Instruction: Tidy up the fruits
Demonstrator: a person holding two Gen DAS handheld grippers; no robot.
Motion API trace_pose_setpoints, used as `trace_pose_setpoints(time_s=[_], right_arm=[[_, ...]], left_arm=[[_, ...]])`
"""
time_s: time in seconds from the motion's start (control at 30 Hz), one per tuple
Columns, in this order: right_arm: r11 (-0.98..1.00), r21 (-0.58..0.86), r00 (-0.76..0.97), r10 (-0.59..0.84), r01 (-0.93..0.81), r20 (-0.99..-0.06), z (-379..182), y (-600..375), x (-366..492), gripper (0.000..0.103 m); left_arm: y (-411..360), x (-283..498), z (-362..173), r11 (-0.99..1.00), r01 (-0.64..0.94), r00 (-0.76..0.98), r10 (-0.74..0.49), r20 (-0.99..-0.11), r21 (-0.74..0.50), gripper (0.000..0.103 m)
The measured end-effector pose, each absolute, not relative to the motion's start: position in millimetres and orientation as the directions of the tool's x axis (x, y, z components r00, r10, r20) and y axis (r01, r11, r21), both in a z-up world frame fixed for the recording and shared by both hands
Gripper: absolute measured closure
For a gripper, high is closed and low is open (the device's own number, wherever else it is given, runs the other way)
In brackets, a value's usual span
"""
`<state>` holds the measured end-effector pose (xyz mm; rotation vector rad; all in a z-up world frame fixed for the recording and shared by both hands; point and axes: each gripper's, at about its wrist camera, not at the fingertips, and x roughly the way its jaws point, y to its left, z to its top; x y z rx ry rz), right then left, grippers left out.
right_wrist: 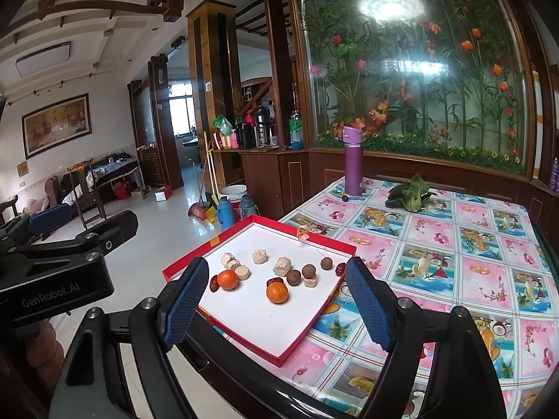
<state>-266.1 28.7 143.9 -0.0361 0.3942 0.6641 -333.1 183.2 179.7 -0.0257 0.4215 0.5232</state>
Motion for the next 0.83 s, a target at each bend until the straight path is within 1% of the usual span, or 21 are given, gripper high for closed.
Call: trace_pose_setpoints(time_s=[0.43, 0.57, 0.73, 0.83], right_arm=[[0.787, 0.092, 0.713, 0.596, -0.610, -0.370, 147.1, 39.6, -258.0, 0.022], [0.784, 0.092, 0.708, 0.599, -0.614, -0.375, 147.9, 45.4, -252.4, 0.022], [0.778, 0.104, 0.699, 0.607, -0.619, -0.378, 147.9, 51.3, -243.0, 0.022], [0.780, 0.117, 0.696, 0.606, -0.615, -0.386, 145.0, 51.3, -234.6, 0.022]], left_arm=[[187.9, -324.5, 179.1, 0.882, -0.467, 0.793, 0.450, -0.411, 0.063, 0.000], [194.6, -316.9, 177.3, 0.880, -0.472, 0.787, 0.445, -0.427, 0.048, 0.000], [199.5, -309.2, 176.9, 0.882, -0.468, 0.790, 0.446, -0.420, 0.056, 0.000], [197.0, -301.8, 175.8, 0.883, -0.462, 0.791, 0.452, -0.413, 0.083, 0.000]])
